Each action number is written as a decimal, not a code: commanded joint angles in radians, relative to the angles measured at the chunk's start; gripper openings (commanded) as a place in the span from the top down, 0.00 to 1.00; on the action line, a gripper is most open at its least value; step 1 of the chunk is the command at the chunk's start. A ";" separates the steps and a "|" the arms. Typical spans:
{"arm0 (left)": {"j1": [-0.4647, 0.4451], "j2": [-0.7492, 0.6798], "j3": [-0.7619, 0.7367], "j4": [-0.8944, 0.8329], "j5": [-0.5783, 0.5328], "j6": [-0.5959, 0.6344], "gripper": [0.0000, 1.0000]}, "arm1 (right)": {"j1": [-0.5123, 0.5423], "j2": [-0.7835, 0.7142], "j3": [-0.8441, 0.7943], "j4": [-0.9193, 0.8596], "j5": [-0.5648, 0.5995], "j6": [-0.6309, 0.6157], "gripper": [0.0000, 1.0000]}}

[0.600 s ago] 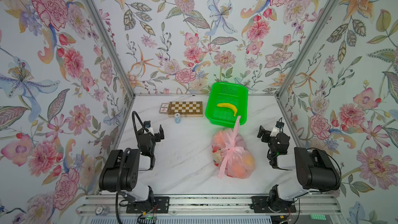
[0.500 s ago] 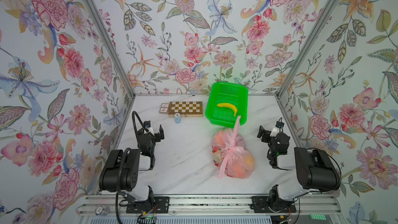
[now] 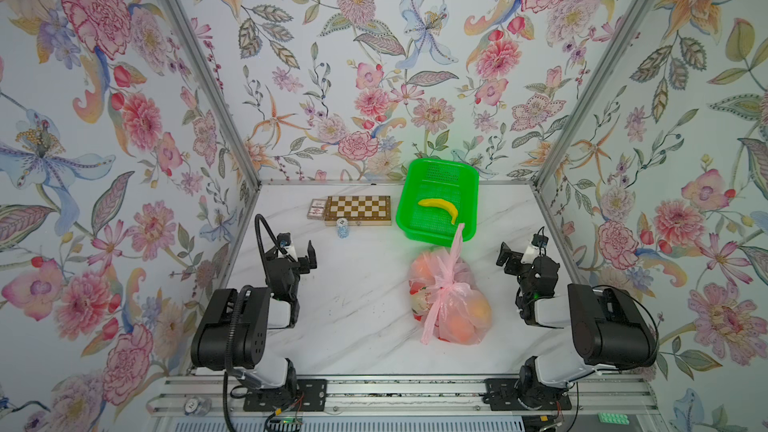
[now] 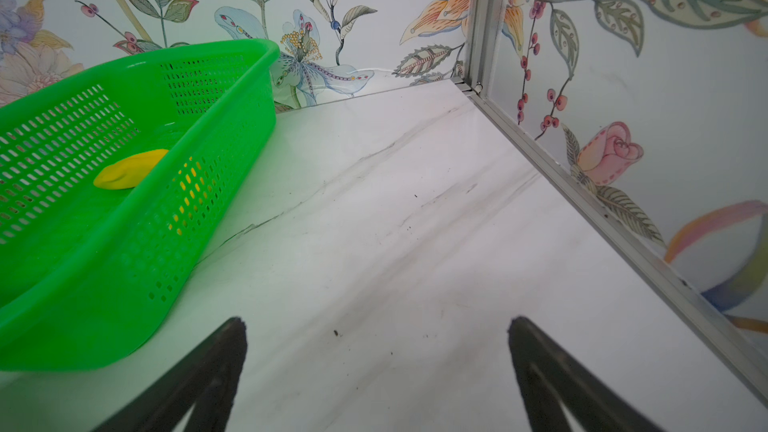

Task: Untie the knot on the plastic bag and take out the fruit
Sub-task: 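Raise both arms from rest toward the knotted pink bag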

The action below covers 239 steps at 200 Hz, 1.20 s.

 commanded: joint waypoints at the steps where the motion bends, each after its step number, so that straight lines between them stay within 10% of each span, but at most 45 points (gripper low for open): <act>1: 0.001 -0.002 0.005 0.018 0.003 0.011 0.01 | -0.008 -0.009 -0.002 0.010 -0.005 0.004 0.01; 79: -0.004 -0.028 -0.018 0.035 -0.013 0.010 0.01 | -0.006 -0.110 -0.037 0.000 0.044 0.013 0.01; 150: -0.061 -0.450 0.088 -0.501 -0.113 -0.106 0.01 | 0.096 -0.601 0.163 -0.806 0.021 0.218 0.07; 239: -0.352 -0.602 0.335 -0.876 0.262 -0.348 0.07 | 0.352 -0.596 0.579 -1.627 -0.271 0.378 0.25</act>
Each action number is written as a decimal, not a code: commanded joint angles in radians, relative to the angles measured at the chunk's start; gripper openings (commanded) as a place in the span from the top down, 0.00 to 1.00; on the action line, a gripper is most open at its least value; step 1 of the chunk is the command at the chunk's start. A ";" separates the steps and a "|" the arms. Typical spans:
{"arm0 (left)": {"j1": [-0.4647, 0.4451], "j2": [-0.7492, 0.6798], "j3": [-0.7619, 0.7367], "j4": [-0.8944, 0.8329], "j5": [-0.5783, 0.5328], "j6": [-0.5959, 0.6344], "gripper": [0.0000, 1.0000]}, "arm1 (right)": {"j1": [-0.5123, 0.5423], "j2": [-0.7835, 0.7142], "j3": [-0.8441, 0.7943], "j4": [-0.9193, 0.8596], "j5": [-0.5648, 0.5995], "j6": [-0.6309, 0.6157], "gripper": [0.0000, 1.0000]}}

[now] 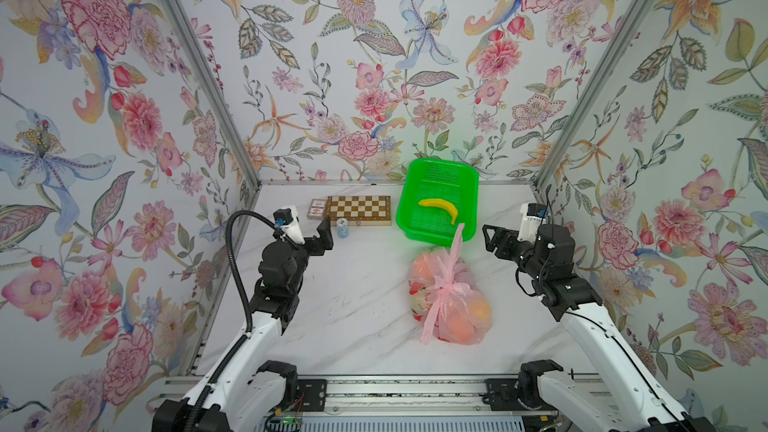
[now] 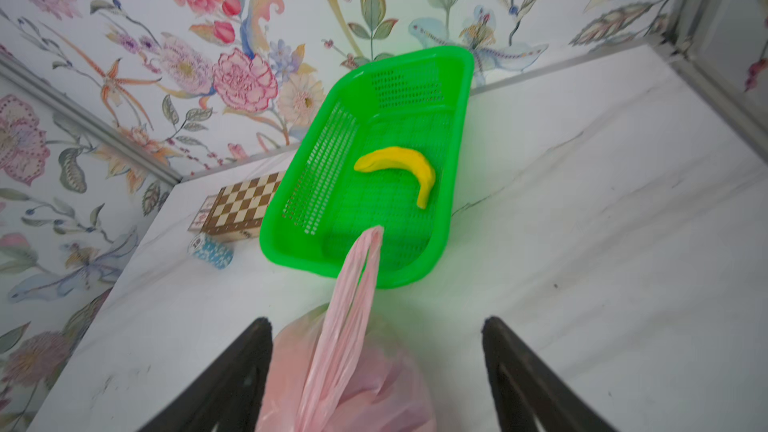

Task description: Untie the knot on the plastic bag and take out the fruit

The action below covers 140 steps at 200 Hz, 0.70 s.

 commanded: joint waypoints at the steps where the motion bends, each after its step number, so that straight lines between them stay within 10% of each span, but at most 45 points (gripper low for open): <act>1: -0.085 0.011 0.052 -0.127 0.181 -0.067 0.07 | 0.056 0.029 0.061 -0.307 -0.104 0.071 0.25; 87: -0.503 0.288 0.193 -0.249 0.256 0.143 0.09 | 0.291 0.067 0.011 -0.405 -0.058 0.191 0.40; 140: -0.605 0.469 0.258 -0.252 0.383 0.275 0.07 | 0.327 0.067 -0.074 -0.386 -0.054 0.205 0.47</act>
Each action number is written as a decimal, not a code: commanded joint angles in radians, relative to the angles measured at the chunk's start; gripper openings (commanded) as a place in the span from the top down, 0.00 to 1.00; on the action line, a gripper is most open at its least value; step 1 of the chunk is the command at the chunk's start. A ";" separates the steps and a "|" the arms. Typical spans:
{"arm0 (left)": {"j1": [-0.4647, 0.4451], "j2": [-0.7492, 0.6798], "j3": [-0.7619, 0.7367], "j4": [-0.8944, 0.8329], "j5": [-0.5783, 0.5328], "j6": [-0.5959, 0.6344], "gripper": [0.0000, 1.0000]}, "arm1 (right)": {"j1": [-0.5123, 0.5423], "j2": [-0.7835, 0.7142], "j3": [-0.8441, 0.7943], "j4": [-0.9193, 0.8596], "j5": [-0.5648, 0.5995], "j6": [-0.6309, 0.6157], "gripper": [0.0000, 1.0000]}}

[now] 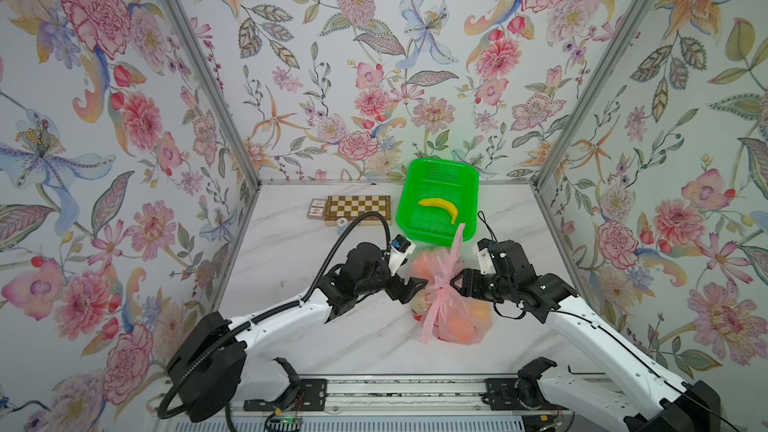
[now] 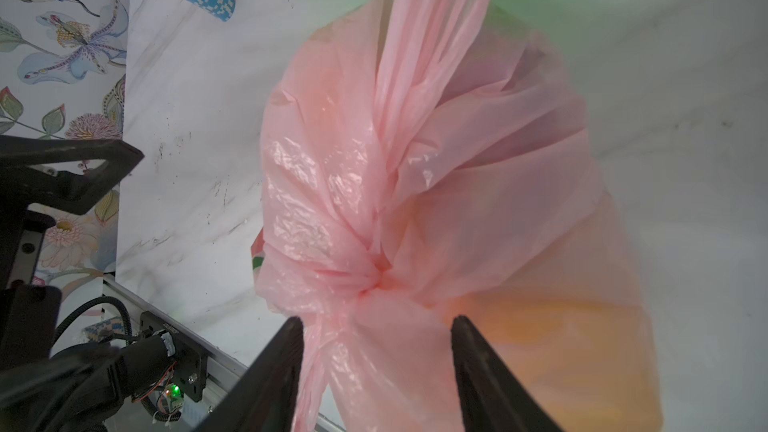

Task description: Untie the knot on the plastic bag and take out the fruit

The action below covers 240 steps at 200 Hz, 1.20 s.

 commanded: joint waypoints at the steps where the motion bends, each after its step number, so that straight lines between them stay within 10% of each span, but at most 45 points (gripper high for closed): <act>1: -0.027 0.062 0.046 -0.016 0.071 0.094 0.07 | 0.015 0.005 -0.035 -0.013 0.016 0.017 0.47; 79: -0.040 0.262 0.084 0.111 0.054 0.044 0.21 | 0.032 0.033 -0.093 0.064 -0.011 0.023 0.77; 133: -0.042 0.269 0.062 0.200 -0.007 -0.029 0.68 | 0.032 -0.016 -0.130 0.131 -0.003 0.028 1.00; 185: -0.040 0.216 0.047 0.160 -0.198 -0.030 0.98 | 0.060 -0.061 -0.142 0.101 0.051 0.016 1.00; 240: -0.011 0.142 0.021 0.126 -0.317 -0.026 1.00 | 0.055 -0.048 -0.117 0.015 0.119 -0.007 1.00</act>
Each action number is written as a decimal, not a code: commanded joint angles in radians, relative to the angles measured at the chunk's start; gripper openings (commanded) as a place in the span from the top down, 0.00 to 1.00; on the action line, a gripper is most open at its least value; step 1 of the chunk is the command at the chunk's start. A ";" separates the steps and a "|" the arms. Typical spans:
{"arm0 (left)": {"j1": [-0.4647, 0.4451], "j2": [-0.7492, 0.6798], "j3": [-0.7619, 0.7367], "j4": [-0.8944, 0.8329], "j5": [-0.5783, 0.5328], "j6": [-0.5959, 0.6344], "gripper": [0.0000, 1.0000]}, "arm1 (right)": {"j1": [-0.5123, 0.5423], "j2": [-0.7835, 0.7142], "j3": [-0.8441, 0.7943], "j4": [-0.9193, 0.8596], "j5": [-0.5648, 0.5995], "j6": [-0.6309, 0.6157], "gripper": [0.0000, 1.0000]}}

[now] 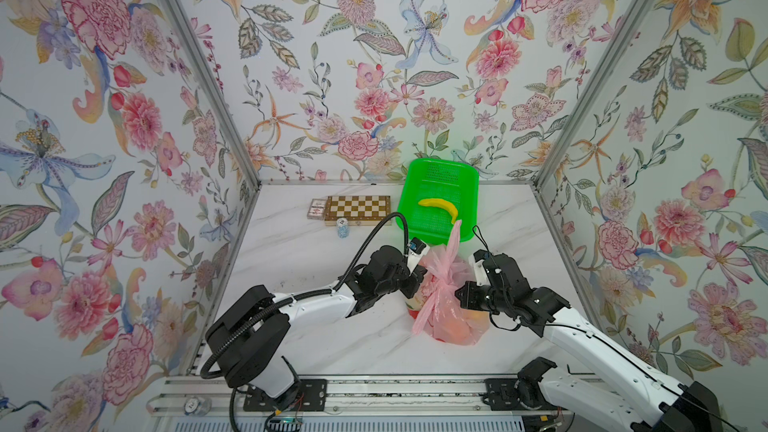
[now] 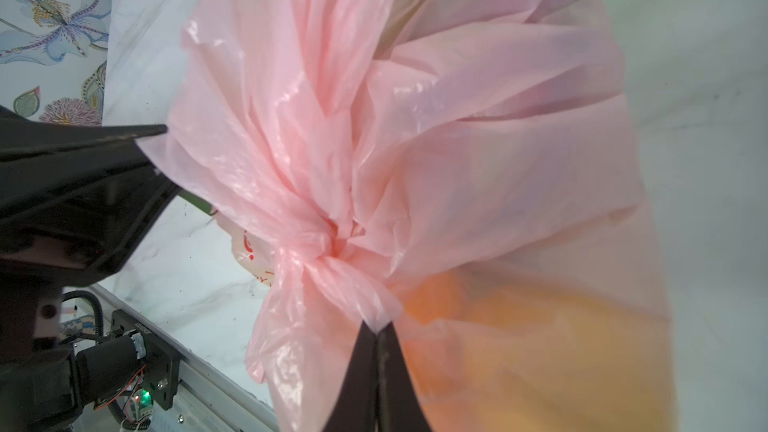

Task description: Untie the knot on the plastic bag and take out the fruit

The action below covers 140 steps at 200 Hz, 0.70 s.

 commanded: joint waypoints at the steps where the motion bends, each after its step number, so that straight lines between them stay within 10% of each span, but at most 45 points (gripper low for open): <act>1: 0.027 -0.040 -0.022 -0.022 -0.124 -0.003 1.00 | -0.002 0.002 0.012 -0.090 0.066 -0.024 1.00; 41: 0.052 -0.062 -0.031 -0.041 -0.122 0.000 1.00 | -0.003 0.005 0.029 -0.091 0.062 -0.029 1.00; 57: 0.052 -0.078 -0.025 -0.045 -0.099 -0.002 0.81 | -0.001 0.003 0.056 -0.088 0.043 -0.027 1.00; 80: 0.052 -0.132 -0.036 -0.012 -0.064 -0.001 0.56 | 0.005 -0.019 0.090 -0.074 0.037 -0.015 0.72; 140: 0.044 -0.146 0.054 -0.130 0.154 0.238 0.36 | 0.069 0.008 0.144 -0.056 0.031 -0.031 0.55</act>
